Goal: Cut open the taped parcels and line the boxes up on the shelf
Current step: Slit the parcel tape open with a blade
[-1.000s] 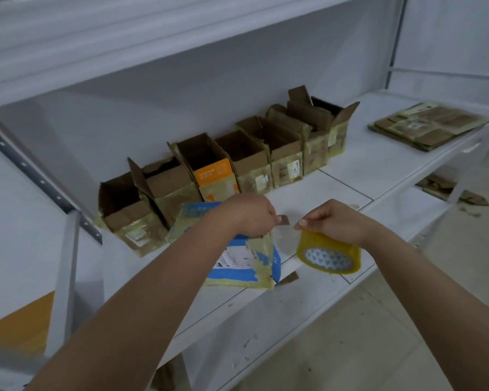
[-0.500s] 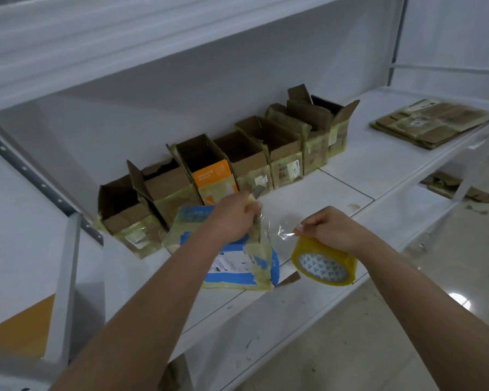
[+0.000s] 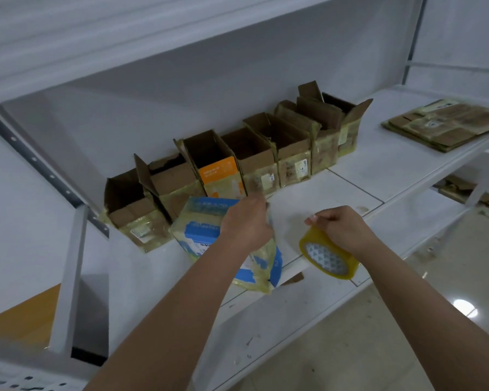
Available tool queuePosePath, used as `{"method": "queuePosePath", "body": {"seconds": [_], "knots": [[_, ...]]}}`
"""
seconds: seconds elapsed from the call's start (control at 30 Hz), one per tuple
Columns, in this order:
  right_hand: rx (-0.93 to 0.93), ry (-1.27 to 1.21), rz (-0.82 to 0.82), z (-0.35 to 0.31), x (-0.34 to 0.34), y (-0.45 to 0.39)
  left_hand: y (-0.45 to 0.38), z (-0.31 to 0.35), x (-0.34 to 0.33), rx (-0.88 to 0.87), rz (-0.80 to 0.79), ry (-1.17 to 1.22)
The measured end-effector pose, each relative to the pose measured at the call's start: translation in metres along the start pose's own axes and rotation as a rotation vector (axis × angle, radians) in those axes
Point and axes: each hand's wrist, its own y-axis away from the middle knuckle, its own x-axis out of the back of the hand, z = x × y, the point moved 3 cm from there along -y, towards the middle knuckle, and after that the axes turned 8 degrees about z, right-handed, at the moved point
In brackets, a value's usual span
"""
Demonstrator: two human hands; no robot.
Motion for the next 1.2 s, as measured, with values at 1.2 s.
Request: {"method": "queuePosePath", "body": {"seconds": [1.2], "knots": [[0.141,-0.315,-0.194,-0.105,0.016,0.033,0.019,-0.054,0.041,0.177,0.401,0.676]]}}
